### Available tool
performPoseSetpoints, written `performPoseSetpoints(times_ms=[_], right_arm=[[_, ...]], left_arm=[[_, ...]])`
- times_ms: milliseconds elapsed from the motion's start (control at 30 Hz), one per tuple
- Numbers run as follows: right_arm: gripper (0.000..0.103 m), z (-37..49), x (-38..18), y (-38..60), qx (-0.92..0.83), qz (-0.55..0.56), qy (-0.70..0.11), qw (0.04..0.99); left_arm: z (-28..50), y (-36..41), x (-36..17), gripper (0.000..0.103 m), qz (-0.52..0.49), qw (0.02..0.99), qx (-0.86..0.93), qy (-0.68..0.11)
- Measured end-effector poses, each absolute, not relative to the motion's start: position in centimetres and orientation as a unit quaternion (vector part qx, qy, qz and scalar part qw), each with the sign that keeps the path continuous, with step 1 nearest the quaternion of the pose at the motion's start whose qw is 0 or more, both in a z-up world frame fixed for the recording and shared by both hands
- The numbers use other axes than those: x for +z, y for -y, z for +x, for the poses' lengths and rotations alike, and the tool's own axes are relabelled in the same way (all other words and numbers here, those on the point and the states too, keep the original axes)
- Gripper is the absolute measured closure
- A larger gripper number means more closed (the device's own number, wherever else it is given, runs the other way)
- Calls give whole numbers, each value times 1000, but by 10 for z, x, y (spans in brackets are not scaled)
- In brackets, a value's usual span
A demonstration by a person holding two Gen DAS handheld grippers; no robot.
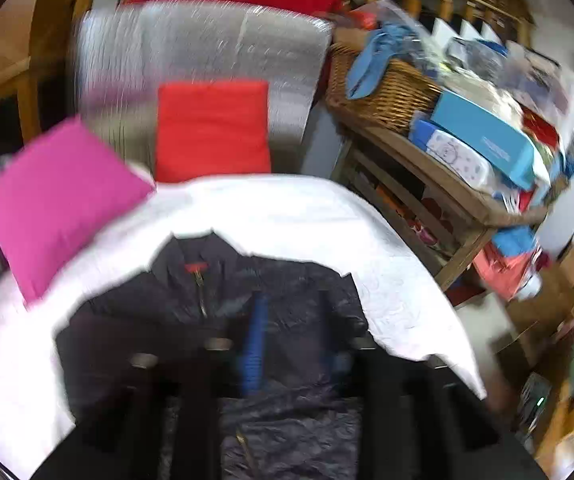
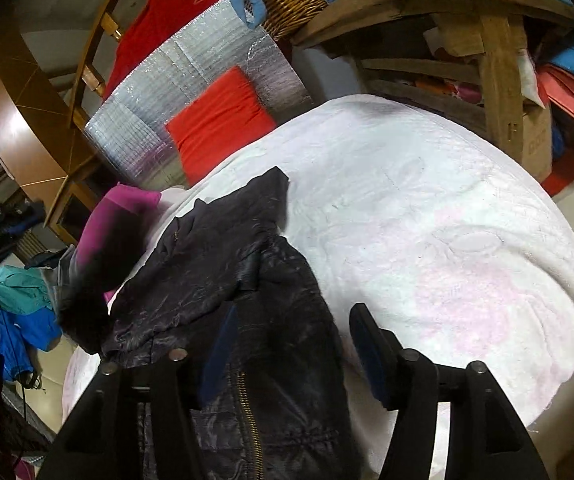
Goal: Fold large clothes
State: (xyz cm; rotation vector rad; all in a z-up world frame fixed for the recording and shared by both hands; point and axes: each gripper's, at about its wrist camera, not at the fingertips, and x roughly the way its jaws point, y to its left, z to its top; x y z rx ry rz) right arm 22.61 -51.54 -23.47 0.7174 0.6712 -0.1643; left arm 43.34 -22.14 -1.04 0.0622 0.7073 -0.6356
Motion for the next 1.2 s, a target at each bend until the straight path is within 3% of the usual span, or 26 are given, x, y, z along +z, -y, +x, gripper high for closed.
performPoseSetpoints(times_ms=[33, 67, 267, 500, 733, 767, 867, 900, 1100, 1200], right_arm=[[40, 229, -236, 516, -77, 346, -324, 877], [40, 232, -237, 515, -75, 349, -325, 876], [40, 281, -236, 493, -20, 363, -343, 866], [40, 386, -241, 458, 13, 352, -394, 849], [40, 453, -276, 430, -35, 312, -467, 826], [46, 456, -274, 418, -31, 291, -472, 832], [86, 460, -264, 394, -29, 233, -477, 847], [91, 459, -259, 391, -30, 223, -469, 854], [93, 442, -208, 420, -94, 217, -374, 897], [93, 443, -212, 445, -118, 231, -373, 891]], left_arm=[[433, 216, -8, 49, 39, 896, -298, -326], [429, 209, -5, 47, 45, 904, -289, -313], [468, 121, -26, 47, 26, 920, -200, -337], [531, 4, -109, 47, 5, 906, -57, -420], [559, -8, -179, 48, 14, 879, -35, -476], [561, -1, -186, 48, 22, 875, -40, -482], [561, 18, -203, 48, 54, 868, -57, -490], [559, 23, -208, 48, 64, 867, -61, -490], [545, 34, -210, 48, 105, 867, -84, -481], [541, 34, -208, 47, 109, 867, -98, -476]])
